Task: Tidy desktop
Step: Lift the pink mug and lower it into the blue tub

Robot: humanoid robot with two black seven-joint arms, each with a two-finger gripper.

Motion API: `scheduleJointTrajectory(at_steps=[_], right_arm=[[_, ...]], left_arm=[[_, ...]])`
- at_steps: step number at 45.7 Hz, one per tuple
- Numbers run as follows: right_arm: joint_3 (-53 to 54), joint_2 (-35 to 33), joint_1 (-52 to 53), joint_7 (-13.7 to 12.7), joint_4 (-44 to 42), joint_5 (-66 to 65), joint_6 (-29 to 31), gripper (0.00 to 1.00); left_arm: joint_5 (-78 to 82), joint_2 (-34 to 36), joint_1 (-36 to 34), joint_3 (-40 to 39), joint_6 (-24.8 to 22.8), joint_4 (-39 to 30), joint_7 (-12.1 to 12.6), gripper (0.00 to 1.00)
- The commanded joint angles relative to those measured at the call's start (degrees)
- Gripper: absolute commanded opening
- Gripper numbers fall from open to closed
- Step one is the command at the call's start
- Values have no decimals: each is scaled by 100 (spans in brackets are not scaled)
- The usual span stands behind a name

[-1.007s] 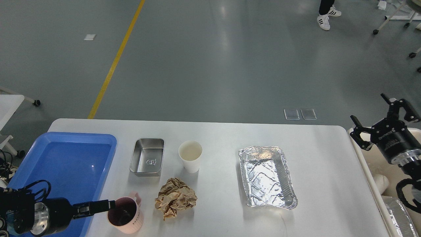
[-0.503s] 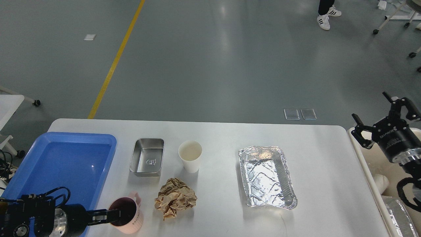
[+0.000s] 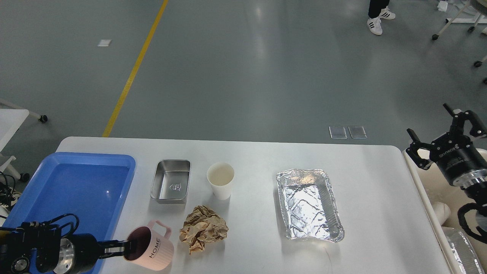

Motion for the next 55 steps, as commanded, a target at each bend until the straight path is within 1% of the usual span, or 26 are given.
scheduleJointTrajectory(at_steps=[1, 7, 11, 14, 20, 25, 33, 39, 47, 49, 55], right_arm=[[-3, -15, 11, 0, 0, -1, -3, 100], [-12, 11, 38, 0, 0, -1, -21, 100], [-47, 11, 64, 0, 0, -18, -29, 100], [-56, -59, 64, 0, 0, -27, -29, 100], [-56, -278, 73, -9, 8, -27, -21, 100], [-64, -305, 64, -9, 0, -27, -21, 100], [-91, -270, 64, -9, 0, -27, -21, 100], [-91, -235, 64, -9, 0, -27, -21, 100], [-99, -235, 64, -9, 0, -27, -21, 100], [-99, -244, 73, -9, 0, -27, -21, 100], [-99, -261, 73, -9, -9, -27, -21, 100]], left_arm=[[-73, 286, -209, -41, -123, -210, -48, 2], [-143, 603, -429, -383, -395, -527, -162, 2], [-170, 813, -578, -813, -615, -658, -171, 2], [-214, 1042, -701, -1209, -896, -755, -171, 2], [-556, 1385, -719, -2026, -1432, -808, -180, 2], [-601, 1648, -693, -2282, -1582, -826, -180, 3], [-759, 2088, -622, -2256, -1556, -835, -206, 3], [-768, 2159, -324, -2212, -1477, -651, -206, 4], [-715, 2132, 511, -2186, -1126, -404, -223, 4], [-715, 2132, 836, -2186, -976, -395, -223, 4], [-706, 2132, 1469, -2194, -493, -185, -232, 4]])
